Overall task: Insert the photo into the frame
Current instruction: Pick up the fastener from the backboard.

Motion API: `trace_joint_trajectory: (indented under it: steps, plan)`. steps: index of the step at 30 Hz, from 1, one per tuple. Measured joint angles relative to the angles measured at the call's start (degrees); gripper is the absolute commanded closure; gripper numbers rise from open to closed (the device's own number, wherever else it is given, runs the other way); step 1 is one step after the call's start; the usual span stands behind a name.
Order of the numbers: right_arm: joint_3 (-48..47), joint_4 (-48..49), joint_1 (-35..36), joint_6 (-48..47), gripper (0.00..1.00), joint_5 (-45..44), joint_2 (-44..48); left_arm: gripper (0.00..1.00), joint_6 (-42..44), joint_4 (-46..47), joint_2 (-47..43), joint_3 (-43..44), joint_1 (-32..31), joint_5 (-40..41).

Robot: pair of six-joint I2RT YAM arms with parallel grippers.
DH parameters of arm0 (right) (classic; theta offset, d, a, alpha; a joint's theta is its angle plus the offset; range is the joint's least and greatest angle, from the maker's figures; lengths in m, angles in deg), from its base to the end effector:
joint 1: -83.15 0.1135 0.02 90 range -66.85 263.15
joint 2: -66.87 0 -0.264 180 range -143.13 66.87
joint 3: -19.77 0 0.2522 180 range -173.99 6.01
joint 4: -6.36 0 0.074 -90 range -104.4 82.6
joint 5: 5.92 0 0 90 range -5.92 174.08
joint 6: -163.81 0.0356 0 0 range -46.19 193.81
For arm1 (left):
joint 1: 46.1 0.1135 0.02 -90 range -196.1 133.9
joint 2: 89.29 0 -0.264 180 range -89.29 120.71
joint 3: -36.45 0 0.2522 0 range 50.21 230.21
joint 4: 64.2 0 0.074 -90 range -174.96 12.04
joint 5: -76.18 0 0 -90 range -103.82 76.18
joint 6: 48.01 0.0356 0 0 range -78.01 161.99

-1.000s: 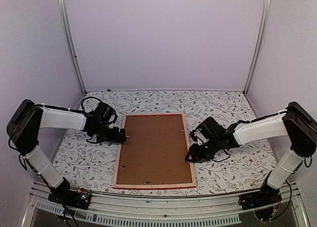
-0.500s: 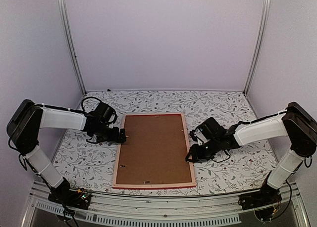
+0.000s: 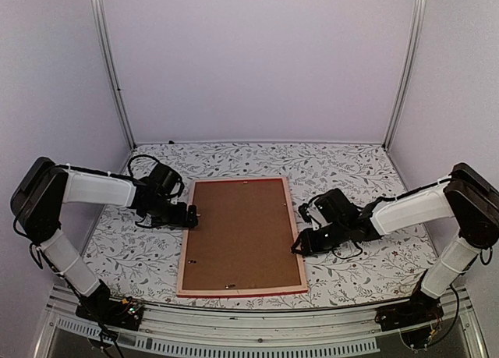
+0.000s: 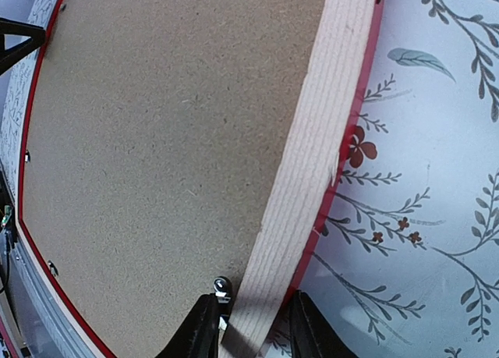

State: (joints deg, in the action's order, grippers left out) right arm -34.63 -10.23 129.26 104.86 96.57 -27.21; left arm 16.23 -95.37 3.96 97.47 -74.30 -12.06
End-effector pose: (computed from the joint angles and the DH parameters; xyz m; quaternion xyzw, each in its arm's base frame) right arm 0.1978 0.2167 0.1254 -0.1560 0.9390 0.2612 0.1605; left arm 0.2626 -0.1396 0.1446 0.0172 0.9729 -0.0910 0.2118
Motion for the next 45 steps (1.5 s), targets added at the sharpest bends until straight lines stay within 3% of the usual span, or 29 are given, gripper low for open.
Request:
trace_joint_trajectory:
  steps: [18,21,26,29,45]
  plan:
    - [-0.2,-0.7,0.3,-0.1,0.80,-4.2,0.6,0.00,-0.3,0.0,0.0,-0.4,0.0,0.0]
    - [-0.5,-0.9,0.3,-0.1,0.77,-5.0,0.7,0.00,-0.4,0.0,0.0,-0.4,0.0,0.0]
    - [-0.2,-0.6,0.2,-0.2,0.58,-4.6,0.9,0.00,-0.4,0.2,0.0,-0.4,0.0,0.0]
    - [0.2,-0.5,0.1,0.0,0.51,-3.8,1.7,0.00,-0.4,0.2,0.0,-0.5,0.0,0.0]
    - [-3.2,-5.8,1.3,-2.2,0.53,-6.2,0.4,0.00,-0.4,0.2,0.0,-1.0,0.0,-0.2]
